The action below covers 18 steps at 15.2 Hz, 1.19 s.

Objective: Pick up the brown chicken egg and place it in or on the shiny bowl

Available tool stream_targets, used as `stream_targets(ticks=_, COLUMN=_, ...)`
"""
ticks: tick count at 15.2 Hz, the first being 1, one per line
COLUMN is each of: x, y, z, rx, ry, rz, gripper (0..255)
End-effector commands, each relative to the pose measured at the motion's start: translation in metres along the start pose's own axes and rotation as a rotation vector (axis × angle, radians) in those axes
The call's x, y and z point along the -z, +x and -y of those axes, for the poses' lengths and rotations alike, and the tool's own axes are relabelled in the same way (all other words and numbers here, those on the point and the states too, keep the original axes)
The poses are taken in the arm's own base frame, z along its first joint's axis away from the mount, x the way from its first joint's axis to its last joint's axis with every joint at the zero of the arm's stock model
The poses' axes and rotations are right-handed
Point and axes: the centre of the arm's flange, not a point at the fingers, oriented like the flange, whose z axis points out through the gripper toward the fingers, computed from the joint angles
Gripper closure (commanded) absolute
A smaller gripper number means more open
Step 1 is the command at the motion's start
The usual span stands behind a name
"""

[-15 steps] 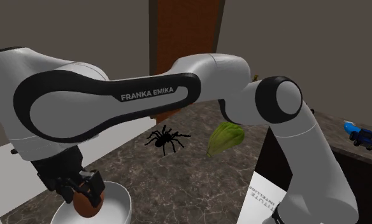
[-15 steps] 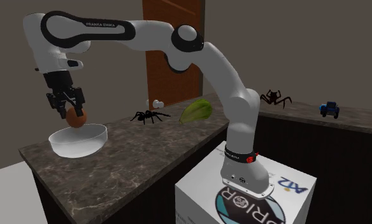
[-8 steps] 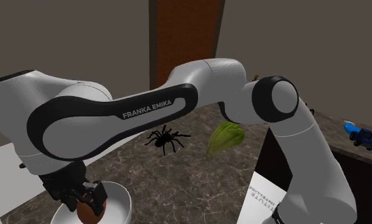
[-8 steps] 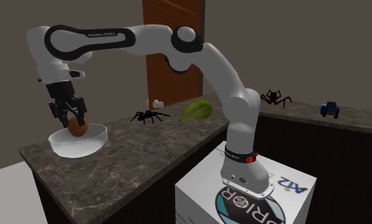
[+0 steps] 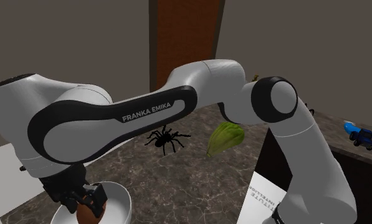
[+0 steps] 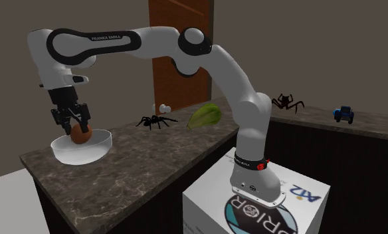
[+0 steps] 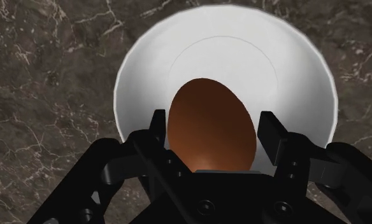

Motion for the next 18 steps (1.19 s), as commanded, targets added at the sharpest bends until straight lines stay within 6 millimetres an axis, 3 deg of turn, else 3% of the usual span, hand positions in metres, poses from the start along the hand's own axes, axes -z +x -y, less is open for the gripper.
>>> stream_targets(ticks=1, x=0.0, y=0.0, z=0.0, rx=0.0, ry=0.0, rz=0.0, gripper=0)
stream_targets(ticks=6, x=0.0, y=0.0, z=0.0, rx=0.0, ry=0.0, rz=0.0, gripper=0)
stream_targets(ticks=10, x=0.05, y=0.0, z=0.0, rx=0.0, ry=0.0, rz=0.0, gripper=0)
stream_targets(ticks=18, x=0.05, y=0.0, z=0.0, rx=0.0, ry=0.0, rz=0.0, gripper=0)
